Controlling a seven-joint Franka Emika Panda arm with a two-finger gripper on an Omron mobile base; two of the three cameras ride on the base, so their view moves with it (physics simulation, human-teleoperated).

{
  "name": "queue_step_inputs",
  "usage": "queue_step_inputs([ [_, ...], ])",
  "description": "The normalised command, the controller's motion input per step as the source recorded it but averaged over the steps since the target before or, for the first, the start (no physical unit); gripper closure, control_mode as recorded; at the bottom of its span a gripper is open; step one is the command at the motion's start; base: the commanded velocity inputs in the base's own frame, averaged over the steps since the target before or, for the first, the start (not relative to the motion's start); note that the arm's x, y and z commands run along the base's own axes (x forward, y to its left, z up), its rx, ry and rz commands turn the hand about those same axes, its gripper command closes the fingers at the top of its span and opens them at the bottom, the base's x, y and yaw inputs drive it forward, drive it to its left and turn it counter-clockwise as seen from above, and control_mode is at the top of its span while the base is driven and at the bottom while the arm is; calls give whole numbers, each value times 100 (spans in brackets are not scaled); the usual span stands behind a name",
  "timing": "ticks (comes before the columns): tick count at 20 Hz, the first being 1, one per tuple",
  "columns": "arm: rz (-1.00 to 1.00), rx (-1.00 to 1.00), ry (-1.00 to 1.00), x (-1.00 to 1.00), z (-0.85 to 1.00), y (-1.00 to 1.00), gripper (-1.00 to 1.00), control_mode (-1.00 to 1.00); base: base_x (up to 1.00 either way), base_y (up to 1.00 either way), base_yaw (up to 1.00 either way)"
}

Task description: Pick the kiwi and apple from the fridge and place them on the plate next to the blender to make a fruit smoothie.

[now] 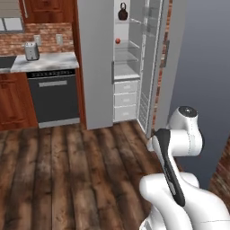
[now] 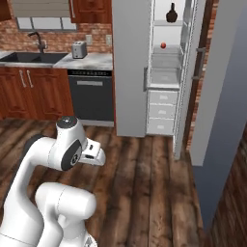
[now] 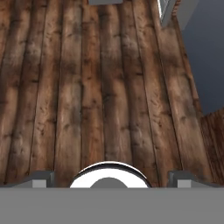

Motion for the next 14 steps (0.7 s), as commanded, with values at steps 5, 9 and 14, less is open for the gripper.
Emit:
queue_step_inputs([
  [5,0,0,0,0,0,0,-100,100,100,0,0],
  [9,0,0,0,0,0,0,-100,100,100,0,0],
  [14,0,0,0,0,0,0,-100,100,100,-18,5],
])
